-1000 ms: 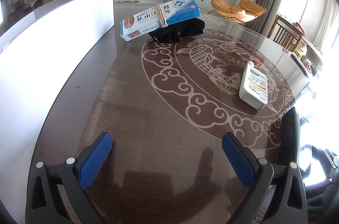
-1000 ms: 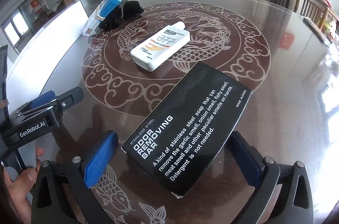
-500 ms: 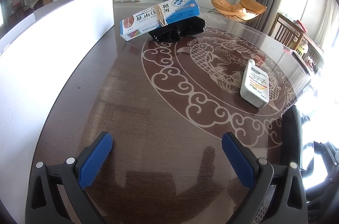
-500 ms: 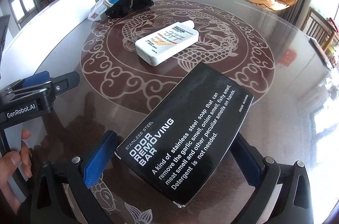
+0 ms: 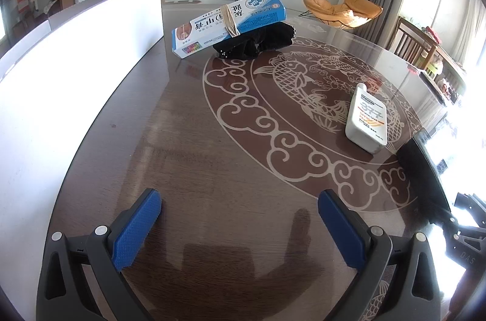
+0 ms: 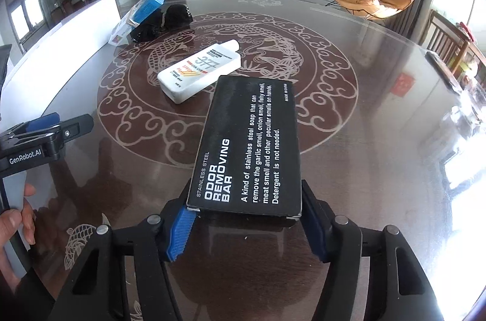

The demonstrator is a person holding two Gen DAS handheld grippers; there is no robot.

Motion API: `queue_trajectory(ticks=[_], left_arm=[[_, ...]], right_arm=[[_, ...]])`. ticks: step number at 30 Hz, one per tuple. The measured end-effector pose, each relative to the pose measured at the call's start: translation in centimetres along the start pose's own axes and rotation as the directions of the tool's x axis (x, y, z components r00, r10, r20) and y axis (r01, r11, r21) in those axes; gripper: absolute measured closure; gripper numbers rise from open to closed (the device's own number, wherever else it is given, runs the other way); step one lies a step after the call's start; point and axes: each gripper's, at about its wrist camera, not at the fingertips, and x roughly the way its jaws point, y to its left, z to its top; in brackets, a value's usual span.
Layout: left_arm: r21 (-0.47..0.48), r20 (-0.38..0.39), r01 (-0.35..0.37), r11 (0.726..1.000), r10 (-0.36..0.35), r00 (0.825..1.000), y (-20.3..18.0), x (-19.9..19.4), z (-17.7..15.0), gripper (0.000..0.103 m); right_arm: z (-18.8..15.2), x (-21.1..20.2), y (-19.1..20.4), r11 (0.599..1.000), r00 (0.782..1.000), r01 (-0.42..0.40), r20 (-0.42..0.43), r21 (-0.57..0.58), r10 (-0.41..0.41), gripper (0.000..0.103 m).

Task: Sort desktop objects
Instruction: 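Grasp the black box with the right gripper and lift it, then hold the black box in the right gripper while the left gripper grasps the white sunscreen bottle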

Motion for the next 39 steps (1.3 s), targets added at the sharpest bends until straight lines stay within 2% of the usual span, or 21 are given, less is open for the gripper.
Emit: queue_trajectory(ticks=[7, 14, 17, 20, 24, 39], left_arm=[[0.002, -0.001, -0.003, 1.0, 0.003, 1.0, 0.0, 0.0, 0.0, 0.0], [0.003, -0.001, -0.003, 1.0, 0.003, 1.0, 0.0, 0.0, 0.0, 0.0], [0.006, -0.003, -0.008, 1.0, 0.008, 1.0, -0.1, 0.0, 0.0, 0.0], [0.009, -0.005, -0.012, 1.0, 0.012, 1.0, -0.2, 0.0, -0.1, 0.0], [0.009, -0.005, -0.012, 1.0, 0.012, 1.0, -0.2, 0.0, 0.0, 0.0], [0.015, -0.009, -0.022, 1.0, 0.022, 1.0, -0.3, 0.0, -0.1, 0.0]], right_arm=[[0.0, 0.3, -2.4, 0.999, 0.999, 0.022, 0.023, 0.023, -0.023, 0.039], [-0.5, 0.4, -3.0, 0.997, 0.998, 0.042, 0.048, 0.064, -0.045, 0.021], [-0.5, 0.4, -3.0, 0.997, 0.998, 0.041, 0.048, 0.062, -0.044, 0.02], [-0.5, 0.5, -3.0, 0.997, 0.998, 0.044, 0.039, 0.06, -0.046, 0.012], [-0.6, 0.6, -3.1, 0.996, 0.998, 0.049, 0.032, 0.071, -0.052, 0.008], [-0.7, 0.7, -3.3, 0.995, 0.998, 0.057, 0.026, 0.079, -0.059, 0.003]])
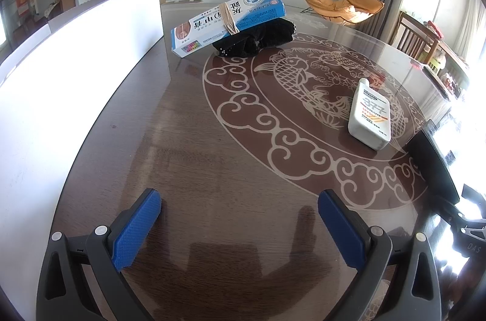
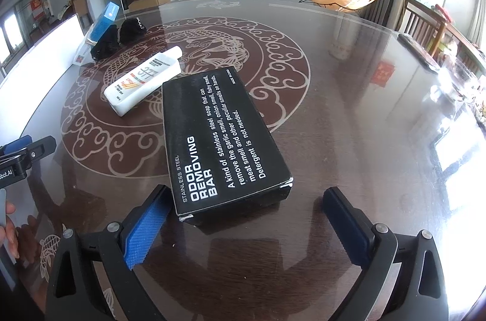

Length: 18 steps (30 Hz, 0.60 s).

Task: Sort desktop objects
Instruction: 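Hold the black box in the right gripper while the left gripper grasps the white sunscreen bottle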

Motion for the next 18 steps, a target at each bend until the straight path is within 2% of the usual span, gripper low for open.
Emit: queue_trajectory(ticks=[18], left_arm=[[0.012, -0.006, -0.017, 1.0, 0.017, 1.0, -0.27, -0.06, -0.06, 0.0]], right_arm=[[0.0, 0.08, 0.07, 1.0, 1.0, -0.002, -0.003, -0.003, 0.002, 0.0]])
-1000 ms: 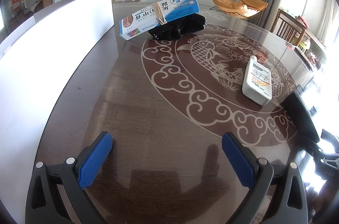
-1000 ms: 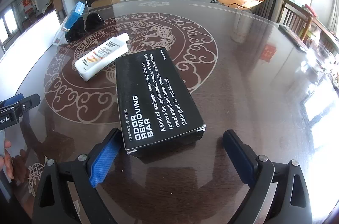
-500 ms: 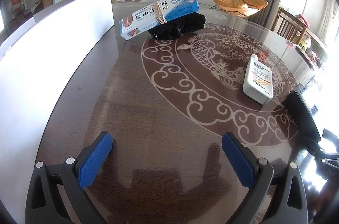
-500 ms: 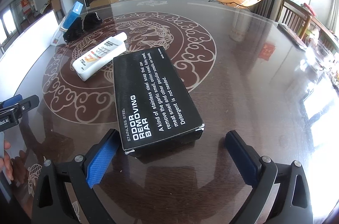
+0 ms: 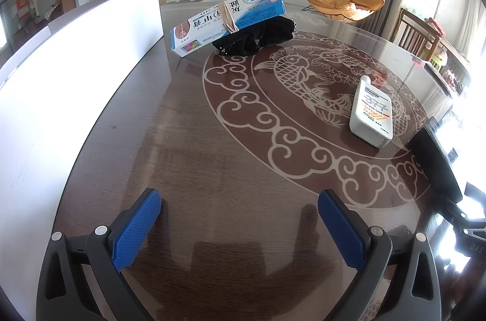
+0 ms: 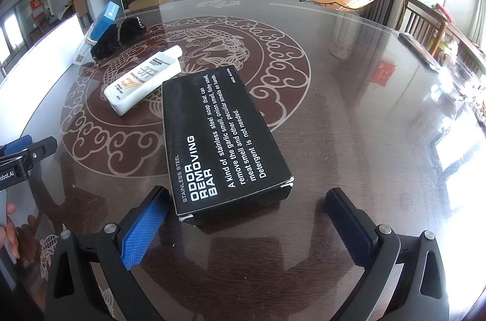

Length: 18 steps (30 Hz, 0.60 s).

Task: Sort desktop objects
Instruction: 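Hold the black box in the right gripper while the left gripper grasps the white sunscreen bottle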

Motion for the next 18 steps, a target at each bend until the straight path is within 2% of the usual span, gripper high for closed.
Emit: queue_trajectory(ticks=[7, 9, 11, 14, 17, 18], left_arm=[[-0.006, 0.003, 0.014, 1.0, -0.014, 1.0, 0.1, -0.1, -0.1, 0.0], [0.005, 0.015, 0.084, 0.996, -0.084, 0.996, 0.0, -0.4, -0.2, 0.0], [0.025, 0.015, 0.173, 0.985, -0.173, 0.985, -0.3, -0.7, -0.2, 0.0], [0.067, -0.004, 0.209, 0.976, -0.209, 0.978, -1.7, -0.8, -0.3, 0.0], [0.135, -0.037, 0.271, 0.953, -0.269, 0.963, -3.8, -0.7, 0.0, 0.0], [0.163, -0.055, 0.272, 0.948, -0.266, 0.962, -4.6, -0.4, 0.2, 0.0]], right_arm=[[0.0, 0.0, 0.0, 1.0, 1.0, -0.001, 0.0, 0.002, 0.001, 0.0], [0.0, 0.0, 0.0, 1.0, 1.0, -0.001, 0.0, 0.002, 0.001, 0.0], [0.0, 0.0, 0.0, 1.0, 1.0, -0.001, 0.0, 0.002, 0.001, 0.0], [0.0, 0.0, 0.0, 1.0, 1.0, -0.001, 0.0, 0.002, 0.001, 0.0], [0.0, 0.0, 0.0, 1.0, 1.0, -0.001, 0.0, 0.002, 0.001, 0.0], [0.0, 0.0, 0.0, 1.0, 1.0, -0.001, 0.0, 0.002, 0.001, 0.0]])
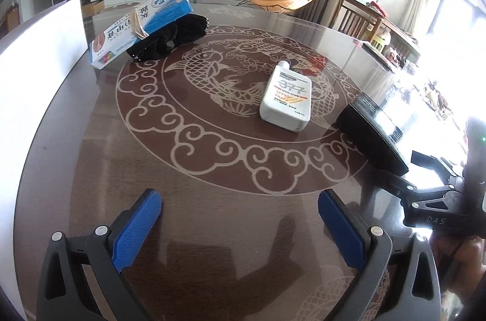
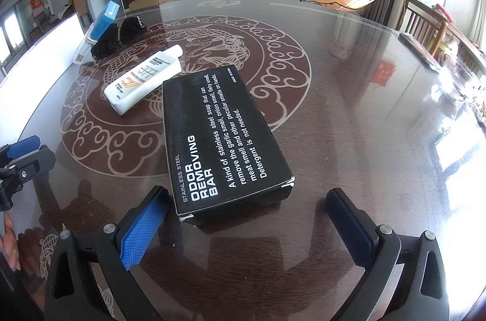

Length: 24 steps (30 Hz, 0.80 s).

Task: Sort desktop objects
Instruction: 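Hold the black box in the right gripper while the left gripper grasps the white sunscreen bottle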

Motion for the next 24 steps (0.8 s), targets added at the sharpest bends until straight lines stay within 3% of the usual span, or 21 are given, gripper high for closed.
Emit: queue_trajectory(ticks=[3, 6, 13, 21, 22, 23, 24], left_arm=[[0.075, -0.044, -0.033, 0.997, 0.037, 0.998, -1.8, 1.6, 1.9, 0.0], [0.082, -0.089, -0.007, 0.997, 0.014, 0.996, -2.7, 3.7, 4.3, 0.0], [0.152, -0.118, -0.099, 0.983, 0.118, 0.986, -4.8, 7.7, 8.3, 0.0], [0.114, -0.132, -0.13, 0.985, 0.145, 0.981, -4.9, 8.8, 10.1, 0.001], [0.095, -0.106, -0.137, 0.986, 0.146, 0.984, -4.8, 8.3, 10.0, 0.031], [0.095, -0.067, -0.154, 0.984, 0.161, 0.985, -4.8, 7.6, 9.8, 0.051], [0.086, -0.07, -0.158, 0.984, 0.164, 0.984, -4.6, 7.4, 9.4, 0.052]], right_arm=[[0.0, 0.0, 0.0, 1.0, 1.0, 0.0, 0.0, 0.0, 0.0, 0.0], [0.0, 0.0, 0.0, 1.0, 1.0, 0.0, 0.0, 0.0, 0.0, 0.0], [0.0, 0.1, 0.1, 1.0, 1.0, -0.004, 0.0, -0.005, 0.004, 0.0], [0.0, 0.0, 0.2, 1.0, 1.0, -0.001, 0.001, -0.007, 0.001, 0.0], [0.0, 0.0, 0.1, 1.0, 1.0, -0.001, 0.001, -0.007, 0.001, 0.0], [0.0, 0.0, 0.1, 1.0, 1.0, -0.002, 0.001, -0.006, 0.002, 0.0], [0.0, 0.0, 0.1, 1.0, 1.0, -0.003, 0.0, -0.005, 0.003, 0.0]])
